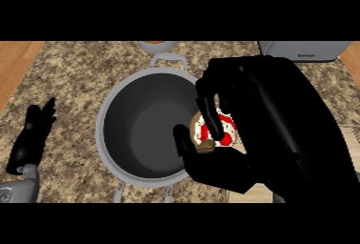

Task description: Pick the cupcake from the tray and place it in the pot

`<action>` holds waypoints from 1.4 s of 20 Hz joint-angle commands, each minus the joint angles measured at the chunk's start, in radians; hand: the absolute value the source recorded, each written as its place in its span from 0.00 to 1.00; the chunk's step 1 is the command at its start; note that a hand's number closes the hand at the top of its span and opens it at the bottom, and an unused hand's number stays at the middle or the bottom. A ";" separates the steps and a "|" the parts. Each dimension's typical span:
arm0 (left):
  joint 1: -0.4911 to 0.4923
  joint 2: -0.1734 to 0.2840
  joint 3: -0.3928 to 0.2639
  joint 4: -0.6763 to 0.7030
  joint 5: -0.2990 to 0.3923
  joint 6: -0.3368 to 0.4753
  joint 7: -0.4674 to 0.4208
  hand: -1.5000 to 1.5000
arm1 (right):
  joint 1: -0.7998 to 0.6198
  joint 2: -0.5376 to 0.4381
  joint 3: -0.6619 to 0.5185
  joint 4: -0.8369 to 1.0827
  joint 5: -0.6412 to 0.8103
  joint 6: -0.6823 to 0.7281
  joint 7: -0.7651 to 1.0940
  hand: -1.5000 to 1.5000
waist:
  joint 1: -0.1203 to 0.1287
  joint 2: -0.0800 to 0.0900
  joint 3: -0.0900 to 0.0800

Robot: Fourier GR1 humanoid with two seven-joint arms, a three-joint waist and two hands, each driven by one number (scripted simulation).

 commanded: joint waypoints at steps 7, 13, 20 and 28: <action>0.003 -0.005 0.008 0.020 0.005 -0.013 -0.028 0.50 | 0.048 0.036 0.187 0.316 -0.076 -0.265 0.053 1.00 | 0.007 0.004 0.001; -0.014 -0.006 0.009 0.028 -0.011 -0.004 -0.029 0.50 | 0.025 0.036 0.233 0.547 -0.179 -0.457 -0.070 0.00 | 0.008 0.005 0.002; -0.045 0.008 0.018 -0.012 0.015 -0.035 0.042 0.50 | 0.038 0.036 0.208 0.522 -0.301 -0.829 -0.146 0.00 | 0.017 0.004 0.003; 0.025 -0.016 0.014 0.017 -0.019 0.001 -0.029 0.50 | 0.187 -0.010 0.022 0.393 -0.318 -0.929 -0.293 0.00 | -0.012 0.001 0.002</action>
